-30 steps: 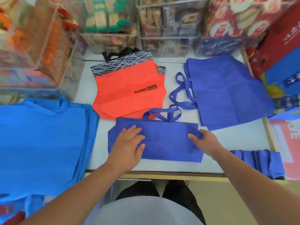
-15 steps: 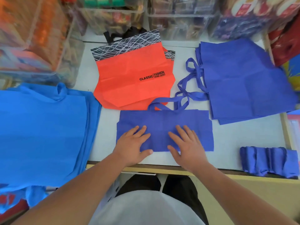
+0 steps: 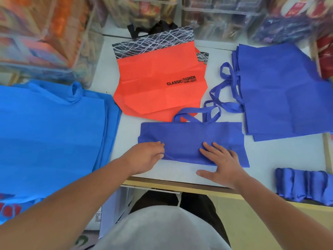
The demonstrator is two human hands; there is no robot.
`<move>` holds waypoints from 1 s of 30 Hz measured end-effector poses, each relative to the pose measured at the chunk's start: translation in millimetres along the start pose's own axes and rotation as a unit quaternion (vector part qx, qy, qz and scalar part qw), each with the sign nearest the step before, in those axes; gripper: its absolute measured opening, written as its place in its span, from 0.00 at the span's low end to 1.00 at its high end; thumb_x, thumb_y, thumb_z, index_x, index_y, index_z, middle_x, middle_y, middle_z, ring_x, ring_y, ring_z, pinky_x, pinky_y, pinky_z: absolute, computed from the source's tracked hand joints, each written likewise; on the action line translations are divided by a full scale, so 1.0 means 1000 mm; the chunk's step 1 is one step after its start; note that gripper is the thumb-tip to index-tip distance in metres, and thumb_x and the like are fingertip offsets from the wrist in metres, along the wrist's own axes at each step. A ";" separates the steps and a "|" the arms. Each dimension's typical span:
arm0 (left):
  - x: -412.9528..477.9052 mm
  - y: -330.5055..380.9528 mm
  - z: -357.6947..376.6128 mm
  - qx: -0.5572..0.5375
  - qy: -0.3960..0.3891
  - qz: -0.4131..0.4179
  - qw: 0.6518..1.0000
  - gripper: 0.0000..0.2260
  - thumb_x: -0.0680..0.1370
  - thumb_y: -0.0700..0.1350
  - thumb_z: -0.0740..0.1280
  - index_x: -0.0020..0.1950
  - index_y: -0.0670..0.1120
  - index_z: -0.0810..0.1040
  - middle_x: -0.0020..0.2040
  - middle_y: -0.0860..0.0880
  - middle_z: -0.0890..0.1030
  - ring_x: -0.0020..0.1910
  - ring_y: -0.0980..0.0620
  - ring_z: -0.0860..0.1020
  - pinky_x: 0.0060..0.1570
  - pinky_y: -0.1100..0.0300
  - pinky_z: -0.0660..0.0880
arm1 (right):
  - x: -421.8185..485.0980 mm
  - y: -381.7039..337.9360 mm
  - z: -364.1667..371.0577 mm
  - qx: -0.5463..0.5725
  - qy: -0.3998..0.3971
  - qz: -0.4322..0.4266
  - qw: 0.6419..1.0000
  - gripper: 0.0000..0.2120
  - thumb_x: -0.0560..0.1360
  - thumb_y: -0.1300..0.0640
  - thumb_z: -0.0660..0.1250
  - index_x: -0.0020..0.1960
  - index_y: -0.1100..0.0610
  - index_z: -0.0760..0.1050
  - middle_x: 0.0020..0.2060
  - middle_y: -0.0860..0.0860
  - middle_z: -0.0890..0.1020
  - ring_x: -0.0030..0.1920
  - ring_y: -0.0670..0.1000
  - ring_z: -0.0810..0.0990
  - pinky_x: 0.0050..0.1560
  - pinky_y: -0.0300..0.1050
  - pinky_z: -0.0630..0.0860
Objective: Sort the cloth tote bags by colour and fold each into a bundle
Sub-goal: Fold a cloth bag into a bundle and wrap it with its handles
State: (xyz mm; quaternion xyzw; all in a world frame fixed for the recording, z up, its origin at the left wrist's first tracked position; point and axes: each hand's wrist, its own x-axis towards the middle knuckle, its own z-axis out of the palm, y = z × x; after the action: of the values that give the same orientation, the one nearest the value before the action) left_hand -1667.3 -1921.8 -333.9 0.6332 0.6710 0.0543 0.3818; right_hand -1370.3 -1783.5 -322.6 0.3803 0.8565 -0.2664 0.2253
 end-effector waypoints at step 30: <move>0.006 0.011 0.022 0.102 0.147 0.049 0.983 0.08 0.75 0.39 0.71 0.52 0.48 0.84 0.68 0.47 0.79 0.68 0.47 0.77 0.60 0.48 0.79 | 0.046 0.040 -0.086 0.387 0.238 0.269 0.849 0.16 0.69 0.47 0.79 0.43 0.56 0.75 0.40 0.52 0.81 0.43 0.56 0.81 0.43 0.53 0.78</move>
State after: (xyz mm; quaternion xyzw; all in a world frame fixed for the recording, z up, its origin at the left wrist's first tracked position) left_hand -1644.7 -1923.4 -346.1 0.6857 0.6904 0.0968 0.2093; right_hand -1383.6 -1682.2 -295.5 0.7043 0.5755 -0.4062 -0.0879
